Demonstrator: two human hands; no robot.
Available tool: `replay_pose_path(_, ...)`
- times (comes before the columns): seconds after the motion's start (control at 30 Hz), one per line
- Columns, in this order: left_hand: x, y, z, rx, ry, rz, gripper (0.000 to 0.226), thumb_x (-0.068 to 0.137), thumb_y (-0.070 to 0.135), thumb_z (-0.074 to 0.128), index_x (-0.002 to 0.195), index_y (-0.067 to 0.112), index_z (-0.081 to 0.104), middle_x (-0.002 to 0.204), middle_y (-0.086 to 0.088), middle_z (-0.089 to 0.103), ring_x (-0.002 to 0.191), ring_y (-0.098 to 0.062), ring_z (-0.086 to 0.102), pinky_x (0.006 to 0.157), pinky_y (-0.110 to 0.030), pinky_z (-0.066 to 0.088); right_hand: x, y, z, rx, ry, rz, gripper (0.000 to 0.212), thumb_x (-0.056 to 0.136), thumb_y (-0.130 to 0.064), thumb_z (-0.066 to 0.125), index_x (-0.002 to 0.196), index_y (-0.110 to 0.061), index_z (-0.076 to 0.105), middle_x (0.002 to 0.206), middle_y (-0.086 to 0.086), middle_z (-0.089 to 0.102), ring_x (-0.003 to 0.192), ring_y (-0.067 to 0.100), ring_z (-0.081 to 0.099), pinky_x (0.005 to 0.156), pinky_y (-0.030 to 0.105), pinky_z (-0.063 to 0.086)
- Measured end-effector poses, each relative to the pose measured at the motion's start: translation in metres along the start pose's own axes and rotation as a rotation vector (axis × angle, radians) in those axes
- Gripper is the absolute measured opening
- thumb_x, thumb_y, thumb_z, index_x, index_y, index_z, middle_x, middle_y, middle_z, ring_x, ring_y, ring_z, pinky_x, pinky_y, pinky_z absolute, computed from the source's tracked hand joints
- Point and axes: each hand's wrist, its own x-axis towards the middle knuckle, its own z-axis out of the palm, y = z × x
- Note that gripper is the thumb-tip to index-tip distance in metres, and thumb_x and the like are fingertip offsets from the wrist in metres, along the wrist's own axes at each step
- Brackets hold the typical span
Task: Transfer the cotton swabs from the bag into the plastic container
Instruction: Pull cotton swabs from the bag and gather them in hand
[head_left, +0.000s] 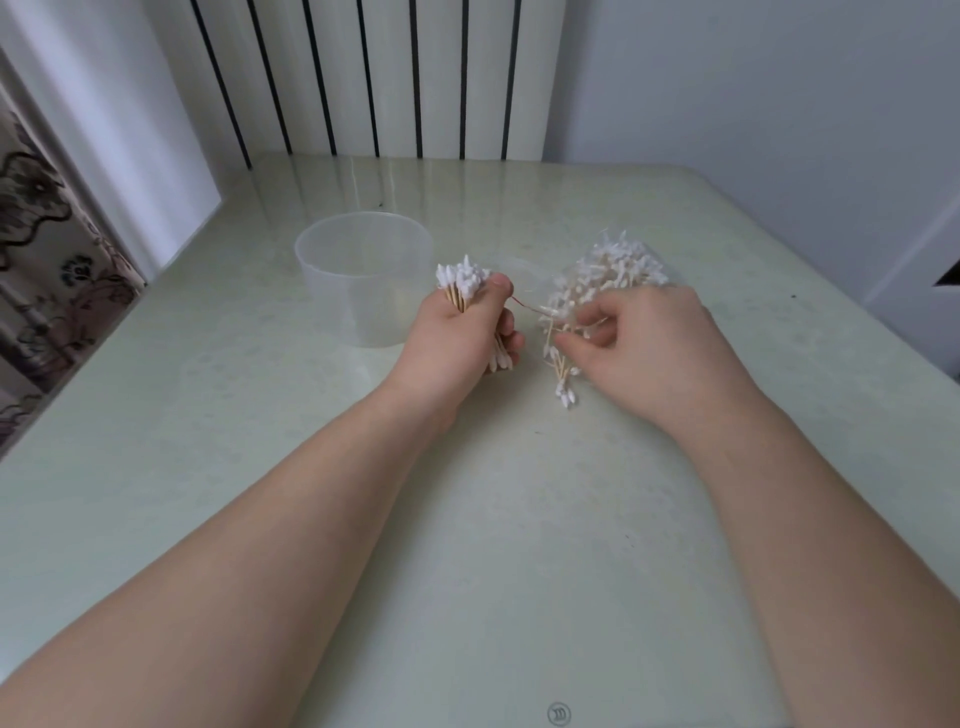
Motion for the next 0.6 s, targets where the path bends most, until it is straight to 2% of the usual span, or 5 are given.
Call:
replay_pose_path(0.13,0.002,-0.001,-0.001,0.005,0.011,-0.011,0.02,0.104,0.021,0.053,0.085,0.018,0.055,0.058,0.003,0.052,0.054,-0.017,0.056,0.07,-0.039,0.046,0.0,0.0,0.009,-0.096,-0.016,0.011,0.047,0.072,-0.06,0.073,0.104,-0.025,0.07,0.094,0.0,0.071,0.095,0.023,0.066,0.078,0.031,0.051)
replay_pose_path(0.23,0.002,-0.001,-0.001,0.028,-0.004,-0.018,0.02,0.104,0.022,0.054,0.085,0.018,0.055,0.058,0.003,0.053,0.054,-0.018,0.056,0.071,-0.04,0.045,-0.001,-0.004,0.013,-0.154,-0.095,-0.039,0.045,0.072,-0.058,0.075,0.097,-0.022,0.069,0.091,0.002,0.069,0.093,0.026,0.064,0.071,0.03,0.043)
replay_pose_path(0.33,0.001,-0.003,-0.001,0.056,-0.028,-0.011,0.02,0.104,0.021,0.054,0.084,0.018,0.057,0.058,0.003,0.054,0.054,-0.018,0.056,0.071,-0.042,0.043,0.002,-0.005,0.017,-0.181,-0.169,-0.144,0.032,0.082,-0.046,0.071,0.09,-0.016,0.065,0.083,0.001,0.054,0.09,0.024,0.056,0.07,0.029,0.032)
replay_pose_path(0.47,0.002,-0.003,-0.002,0.069,-0.035,-0.01,0.019,0.103,0.021,0.054,0.085,0.018,0.057,0.058,0.002,0.054,0.055,-0.019,0.056,0.071,-0.041,0.043,0.004,-0.002,0.02,-0.256,-0.257,-0.185,0.027,0.091,-0.039,0.059,0.088,-0.013,0.067,0.083,0.002,0.045,0.091,0.026,0.054,0.076,0.032,0.04)
replay_pose_path(0.6,0.002,-0.003,-0.002,0.073,-0.038,-0.011,0.018,0.103,0.019,0.054,0.086,0.017,0.058,0.057,0.003,0.054,0.055,-0.02,0.056,0.069,-0.039,0.043,0.004,-0.002,0.017,-0.244,-0.238,-0.165,0.021,0.086,-0.032,0.06,0.082,-0.015,0.072,0.076,0.004,0.062,0.082,0.029,0.062,0.071,0.032,0.05)
